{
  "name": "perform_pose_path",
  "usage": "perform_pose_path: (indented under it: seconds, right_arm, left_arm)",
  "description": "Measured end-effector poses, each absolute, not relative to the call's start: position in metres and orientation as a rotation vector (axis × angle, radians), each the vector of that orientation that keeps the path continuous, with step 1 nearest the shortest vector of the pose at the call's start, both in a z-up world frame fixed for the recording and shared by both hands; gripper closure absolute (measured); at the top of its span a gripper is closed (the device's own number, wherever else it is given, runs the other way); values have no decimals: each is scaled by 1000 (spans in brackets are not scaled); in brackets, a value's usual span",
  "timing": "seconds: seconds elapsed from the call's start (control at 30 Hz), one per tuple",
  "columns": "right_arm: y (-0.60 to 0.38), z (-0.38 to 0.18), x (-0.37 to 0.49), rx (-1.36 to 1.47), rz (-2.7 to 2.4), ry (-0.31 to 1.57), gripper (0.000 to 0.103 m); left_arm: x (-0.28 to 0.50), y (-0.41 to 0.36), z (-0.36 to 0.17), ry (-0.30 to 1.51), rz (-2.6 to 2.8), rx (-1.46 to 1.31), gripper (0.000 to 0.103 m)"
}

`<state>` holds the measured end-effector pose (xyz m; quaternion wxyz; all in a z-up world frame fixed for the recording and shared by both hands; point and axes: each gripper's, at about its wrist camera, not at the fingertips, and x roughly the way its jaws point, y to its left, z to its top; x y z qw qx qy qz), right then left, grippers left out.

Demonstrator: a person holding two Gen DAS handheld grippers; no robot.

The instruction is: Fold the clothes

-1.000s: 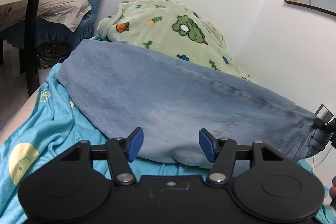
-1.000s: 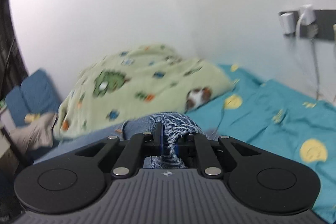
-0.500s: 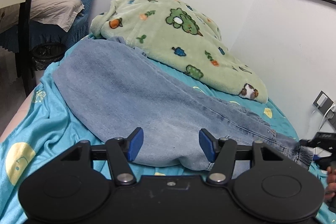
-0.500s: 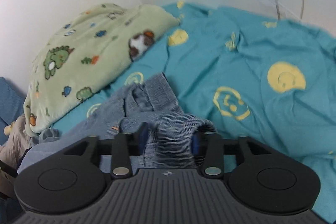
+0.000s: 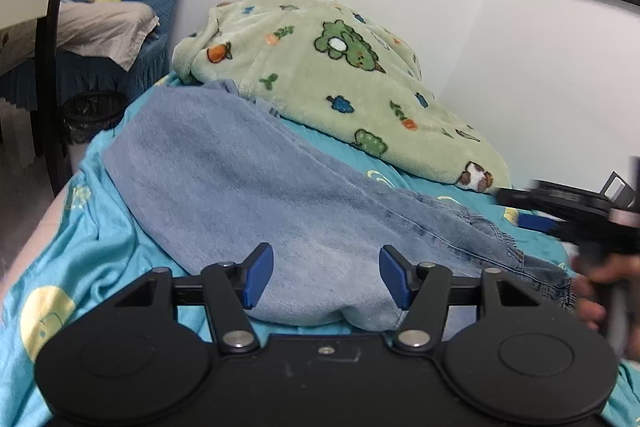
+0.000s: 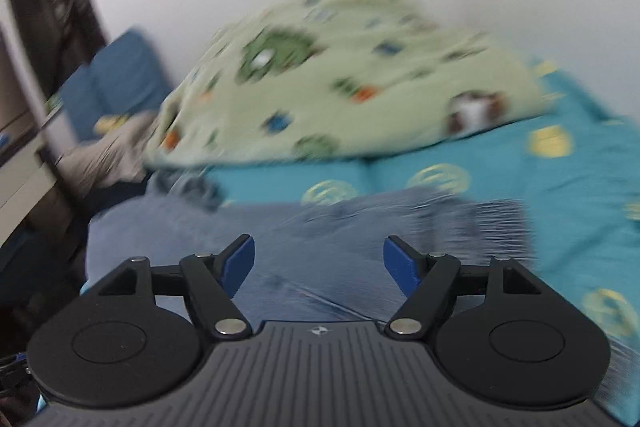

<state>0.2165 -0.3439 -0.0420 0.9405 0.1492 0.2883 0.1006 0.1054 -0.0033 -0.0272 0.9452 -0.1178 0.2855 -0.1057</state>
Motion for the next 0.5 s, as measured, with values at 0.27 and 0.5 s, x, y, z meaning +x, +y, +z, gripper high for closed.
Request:
perform_pose_path:
  seconds: [0.27, 0.5]
  right_arm:
    - [-294, -78, 317, 212, 390, 728, 26]
    - [-263, -88, 324, 154, 481, 798, 51]
  left_arm:
    - [120, 2, -37, 586, -190, -188, 47]
    - [132, 19, -44, 600, -168, -226, 47]
